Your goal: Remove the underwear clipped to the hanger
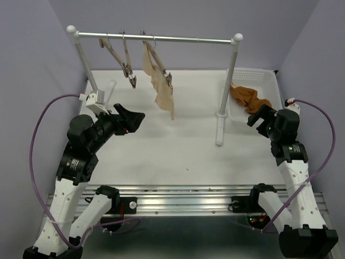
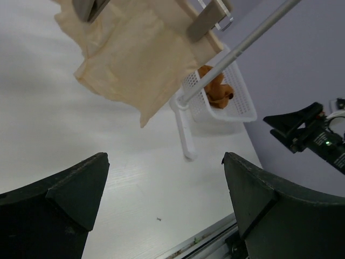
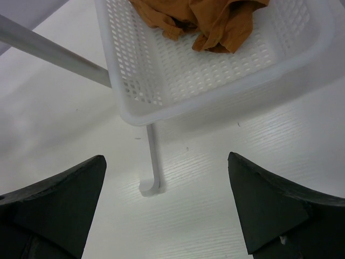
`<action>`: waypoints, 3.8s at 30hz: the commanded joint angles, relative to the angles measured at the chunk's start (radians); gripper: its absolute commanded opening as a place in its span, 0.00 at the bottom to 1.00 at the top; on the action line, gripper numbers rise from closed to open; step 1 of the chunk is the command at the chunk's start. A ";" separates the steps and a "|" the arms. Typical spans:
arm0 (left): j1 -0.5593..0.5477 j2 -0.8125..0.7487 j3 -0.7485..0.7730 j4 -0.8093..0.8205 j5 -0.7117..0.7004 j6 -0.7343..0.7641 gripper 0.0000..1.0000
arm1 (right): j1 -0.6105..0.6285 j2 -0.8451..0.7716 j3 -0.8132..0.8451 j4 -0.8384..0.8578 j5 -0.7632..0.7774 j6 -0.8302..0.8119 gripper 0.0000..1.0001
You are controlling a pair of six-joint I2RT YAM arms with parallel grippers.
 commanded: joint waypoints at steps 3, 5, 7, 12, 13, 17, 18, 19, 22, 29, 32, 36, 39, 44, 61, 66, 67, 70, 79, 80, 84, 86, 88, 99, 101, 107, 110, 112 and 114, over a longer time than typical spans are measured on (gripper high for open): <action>0.000 0.065 0.191 0.187 0.109 -0.022 0.99 | -0.006 0.000 -0.002 0.075 -0.084 -0.048 1.00; 0.000 0.089 0.212 0.200 0.114 -0.019 0.99 | -0.006 0.000 0.000 0.115 -0.183 -0.085 1.00; 0.000 0.106 0.229 0.218 0.103 -0.018 0.99 | -0.006 0.017 0.015 0.138 -0.301 -0.103 1.00; -0.001 0.181 0.284 0.247 0.109 -0.024 0.99 | -0.006 0.070 0.052 0.143 -0.390 -0.130 1.00; -0.009 0.200 0.297 0.247 0.109 -0.025 0.99 | -0.006 0.086 0.057 0.154 -0.402 -0.136 1.00; -0.030 0.289 0.349 0.265 0.109 -0.031 0.99 | -0.006 0.127 0.087 0.178 -0.464 -0.137 1.00; -0.041 0.297 0.350 0.291 0.097 -0.040 0.99 | -0.006 0.136 0.092 0.195 -0.485 -0.134 1.00; -0.067 0.313 0.356 0.304 0.065 -0.041 0.99 | -0.006 0.150 0.089 0.201 -0.494 -0.127 1.00; -0.116 0.364 0.413 0.313 -0.015 -0.024 0.99 | -0.006 0.173 0.092 0.200 -0.499 -0.127 1.00; -0.207 0.623 0.665 0.134 -0.303 0.007 0.99 | -0.006 0.162 0.075 0.167 -0.425 -0.150 1.00; -0.213 0.698 0.749 0.085 -0.386 -0.004 0.99 | -0.006 0.150 0.069 0.164 -0.413 -0.151 1.00; -0.216 0.790 0.882 0.010 -0.427 -0.002 0.99 | -0.006 0.150 0.070 0.160 -0.378 -0.153 1.00; -0.216 0.856 0.942 -0.003 -0.426 0.002 0.99 | -0.006 0.153 0.074 0.161 -0.367 -0.151 1.00; -0.216 0.956 1.042 -0.044 -0.452 0.015 0.99 | -0.006 0.149 0.067 0.157 -0.352 -0.151 1.00; -0.216 1.096 1.148 -0.129 -0.601 0.039 0.83 | -0.006 0.141 0.069 0.149 -0.297 -0.154 1.00; -0.216 1.123 1.165 -0.139 -0.612 0.051 0.65 | -0.006 0.141 0.069 0.148 -0.289 -0.156 1.00; -0.216 1.125 1.165 -0.138 -0.609 0.053 0.62 | -0.006 0.139 0.070 0.148 -0.287 -0.156 1.00; -0.215 1.131 1.166 -0.138 -0.610 0.056 0.51 | -0.006 0.142 0.069 0.148 -0.284 -0.156 1.00; -0.215 1.117 1.170 -0.118 -0.592 0.076 0.28 | -0.006 0.146 0.070 0.149 -0.281 -0.153 1.00; -0.216 1.113 1.170 -0.116 -0.590 0.081 0.24 | -0.006 0.147 0.069 0.148 -0.281 -0.153 1.00; -0.216 1.102 1.171 -0.100 -0.589 0.105 0.08 | -0.006 0.150 0.070 0.148 -0.281 -0.151 1.00; -0.216 1.096 1.174 -0.097 -0.593 0.120 0.02 | -0.006 0.150 0.070 0.148 -0.280 -0.151 1.00; -0.216 1.088 1.179 -0.093 -0.599 0.134 0.00 | -0.006 0.150 0.070 0.146 -0.280 -0.151 1.00; -0.264 1.025 1.141 -0.029 -0.696 0.292 0.00 | -0.006 0.149 0.070 0.146 -0.278 -0.153 1.00; -0.270 0.999 1.119 -0.008 -0.705 0.305 0.00 | -0.006 0.150 0.070 0.146 -0.277 -0.153 1.00; -0.279 0.959 1.059 0.029 -0.675 0.338 0.00 | -0.006 0.155 0.071 0.143 -0.283 -0.156 1.00; -0.287 0.942 1.035 0.022 -0.671 0.343 0.00 | -0.006 0.153 0.074 0.141 -0.284 -0.156 1.00; -0.293 0.927 1.004 0.035 -0.670 0.346 0.00 | -0.006 0.152 0.072 0.141 -0.287 -0.160 1.00; -0.294 0.910 0.986 0.048 -0.664 0.354 0.00 | -0.006 0.155 0.072 0.141 -0.290 -0.160 1.00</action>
